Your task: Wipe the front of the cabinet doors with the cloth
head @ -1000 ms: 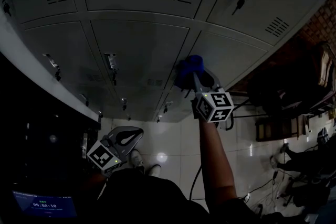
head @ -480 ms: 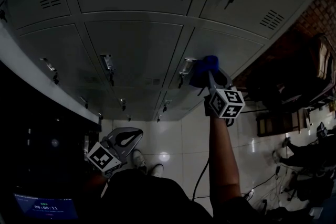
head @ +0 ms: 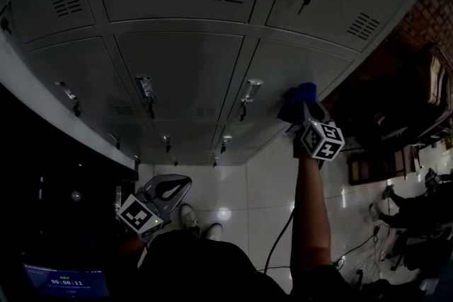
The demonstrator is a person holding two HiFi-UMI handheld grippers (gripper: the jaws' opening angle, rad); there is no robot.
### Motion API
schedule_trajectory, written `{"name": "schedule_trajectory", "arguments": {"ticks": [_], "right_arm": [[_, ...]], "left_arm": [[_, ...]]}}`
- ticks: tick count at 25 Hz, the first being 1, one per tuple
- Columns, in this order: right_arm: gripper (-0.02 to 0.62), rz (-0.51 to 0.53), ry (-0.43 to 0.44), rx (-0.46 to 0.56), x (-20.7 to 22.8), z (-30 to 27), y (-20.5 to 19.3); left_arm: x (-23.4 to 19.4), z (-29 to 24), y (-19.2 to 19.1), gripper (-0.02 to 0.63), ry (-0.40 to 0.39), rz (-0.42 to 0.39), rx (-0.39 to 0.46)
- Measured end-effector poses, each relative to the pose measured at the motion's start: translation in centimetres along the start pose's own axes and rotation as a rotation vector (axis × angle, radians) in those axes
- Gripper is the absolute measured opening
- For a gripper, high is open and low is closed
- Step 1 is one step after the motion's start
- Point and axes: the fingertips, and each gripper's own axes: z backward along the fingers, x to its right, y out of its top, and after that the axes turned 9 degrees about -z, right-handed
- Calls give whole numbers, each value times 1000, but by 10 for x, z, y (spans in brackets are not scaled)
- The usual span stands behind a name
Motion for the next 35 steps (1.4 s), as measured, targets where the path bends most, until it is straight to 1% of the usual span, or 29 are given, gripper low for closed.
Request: {"name": "schedule_trajectory", "arguments": {"ticks": [8,13,15,17,19,24,30,33,35], "right_arm": [[71,-22,-104,-10,56,8,-6],[71,-38,-150,-24,74,13,-16],[71,-43,-152,-22,71,18,-16],[71,-49,-128,-6,59,23,-14],[71,-52,-86,9,38,28,-15],[71,-13,33,23,-27,35,-33],[71,42,180,-29,-110,13,-76],[71,61,223,-61,-136,4,-90],[71,73,239,-73,-145,-3,-96]], "left_arm": [[6,-4,-2,0,-4,10,-11],[10,-7,2,0,-10,-5,-7],[11,-6,1,0,-4,-1,-8],[9,-6,6,0,4,4,0],[9,-6,8,0,6,-4,7],[9,-7,15,0,7,-20,26],[7,-3,22,0,23,-35,48],[8,1,29,0,31,-44,58],[7,6,28,0,43,-47,60]]}}
